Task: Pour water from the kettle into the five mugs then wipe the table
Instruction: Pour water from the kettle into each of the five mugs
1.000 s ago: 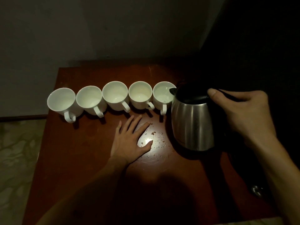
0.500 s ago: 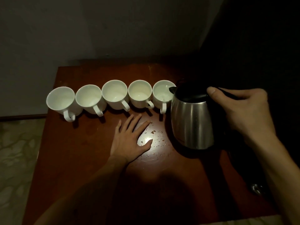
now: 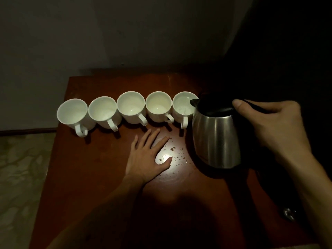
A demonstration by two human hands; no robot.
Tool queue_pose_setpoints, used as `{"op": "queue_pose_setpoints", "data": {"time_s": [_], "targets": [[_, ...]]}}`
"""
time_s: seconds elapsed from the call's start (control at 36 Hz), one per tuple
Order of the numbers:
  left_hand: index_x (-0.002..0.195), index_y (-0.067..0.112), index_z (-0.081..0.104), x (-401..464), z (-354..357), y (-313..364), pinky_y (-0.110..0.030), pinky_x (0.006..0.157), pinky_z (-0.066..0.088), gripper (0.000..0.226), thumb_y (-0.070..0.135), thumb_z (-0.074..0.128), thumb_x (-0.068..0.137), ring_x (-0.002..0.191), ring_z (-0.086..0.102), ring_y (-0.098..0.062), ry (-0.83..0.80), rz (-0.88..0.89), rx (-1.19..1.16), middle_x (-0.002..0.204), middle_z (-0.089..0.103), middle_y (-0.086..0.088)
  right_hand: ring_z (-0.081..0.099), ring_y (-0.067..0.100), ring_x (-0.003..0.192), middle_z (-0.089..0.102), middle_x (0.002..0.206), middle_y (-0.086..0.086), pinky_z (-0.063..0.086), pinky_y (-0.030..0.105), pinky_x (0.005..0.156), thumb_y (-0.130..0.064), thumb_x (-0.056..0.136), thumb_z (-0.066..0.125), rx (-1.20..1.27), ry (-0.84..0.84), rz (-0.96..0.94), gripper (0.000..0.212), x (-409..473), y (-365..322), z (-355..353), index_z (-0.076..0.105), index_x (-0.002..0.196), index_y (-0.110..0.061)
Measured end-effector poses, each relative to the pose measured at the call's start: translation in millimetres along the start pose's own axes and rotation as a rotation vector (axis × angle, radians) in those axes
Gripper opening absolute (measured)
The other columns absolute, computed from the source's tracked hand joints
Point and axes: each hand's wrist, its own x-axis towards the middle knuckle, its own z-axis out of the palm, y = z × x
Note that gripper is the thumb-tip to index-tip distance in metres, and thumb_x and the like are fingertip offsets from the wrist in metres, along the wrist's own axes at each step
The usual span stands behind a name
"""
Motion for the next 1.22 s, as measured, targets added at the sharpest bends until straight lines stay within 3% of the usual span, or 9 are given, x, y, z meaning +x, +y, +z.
{"op": "queue_pose_setpoints", "data": {"time_s": [0.22,0.39,0.61,0.75,0.92,1.06,1.22], "targets": [[0.158,0.048,0.028,-0.1,-0.8,0.5,-0.053,0.126,0.002,0.074,0.077,0.039,0.090,0.159,0.005,-0.016,-0.019,-0.005,0.008,0.171,0.014,0.008,0.080,0.014,0.097,0.083,0.107,-0.002,0.066,0.044,0.091,-0.063,0.073,0.088,-0.001,0.003,-0.001,0.060,3.4,1.0,0.8,0.084,0.118,-0.023],[0.158,0.048,0.028,-0.3,-1.3,0.3,-0.053,0.126,0.001,0.074,0.077,0.038,0.090,0.159,0.004,-0.016,-0.022,-0.006,0.010,0.171,0.014,0.008,0.080,0.016,0.099,0.082,0.109,-0.001,0.066,0.045,0.089,-0.077,0.058,0.082,0.011,-0.014,-0.009,0.082,2.3,0.5,1.0,0.083,0.121,-0.024],[0.158,0.047,0.029,0.1,-2.2,0.6,-0.052,0.126,-0.001,0.074,0.077,0.038,0.090,0.159,0.004,-0.016,-0.021,-0.004,0.006,0.171,0.015,0.008,0.079,0.018,0.101,0.081,0.111,0.001,0.066,0.047,0.092,-0.060,0.078,0.086,-0.011,0.011,-0.020,0.059,-2.0,0.1,1.2,0.082,0.124,-0.022],[0.158,0.048,0.027,0.2,-1.4,0.5,-0.052,0.126,-0.002,0.075,0.077,0.038,0.090,0.159,0.003,-0.016,-0.029,-0.007,0.011,0.171,0.014,0.008,0.079,0.014,0.102,0.081,0.112,-0.001,0.065,0.042,0.091,-0.075,0.059,0.078,0.024,0.003,-0.043,0.084,-6.9,1.7,0.3,0.082,0.124,-0.022],[0.158,0.048,0.026,0.0,-1.8,0.4,-0.051,0.125,-0.004,0.075,0.078,0.037,0.091,0.159,0.003,-0.016,-0.031,-0.005,0.009,0.171,0.013,0.008,0.079,0.014,0.107,0.082,0.115,-0.001,0.065,0.044,0.096,-0.079,0.057,0.077,0.047,0.018,-0.065,0.089,-10.0,7.7,-2.2,0.082,0.125,-0.022],[0.158,0.047,0.028,0.2,-1.4,0.0,-0.051,0.124,-0.004,0.074,0.077,0.039,0.091,0.159,0.005,-0.017,-0.016,0.001,0.008,0.171,0.016,0.007,0.075,0.011,0.115,0.079,0.123,-0.002,0.063,0.044,0.102,-0.072,0.064,0.079,0.070,0.041,-0.095,0.081,-17.8,6.5,-1.9,0.080,0.129,-0.024],[0.158,0.050,0.023,1.0,-1.0,-0.2,-0.053,0.125,-0.001,0.075,0.079,0.036,0.091,0.159,0.003,-0.017,-0.034,-0.005,0.012,0.171,0.013,0.008,0.079,0.017,0.108,0.082,0.117,0.000,0.065,0.049,0.098,-0.068,0.068,0.082,0.146,0.121,-0.077,0.074,-31.3,15.2,2.2,0.081,0.127,-0.024]]}}
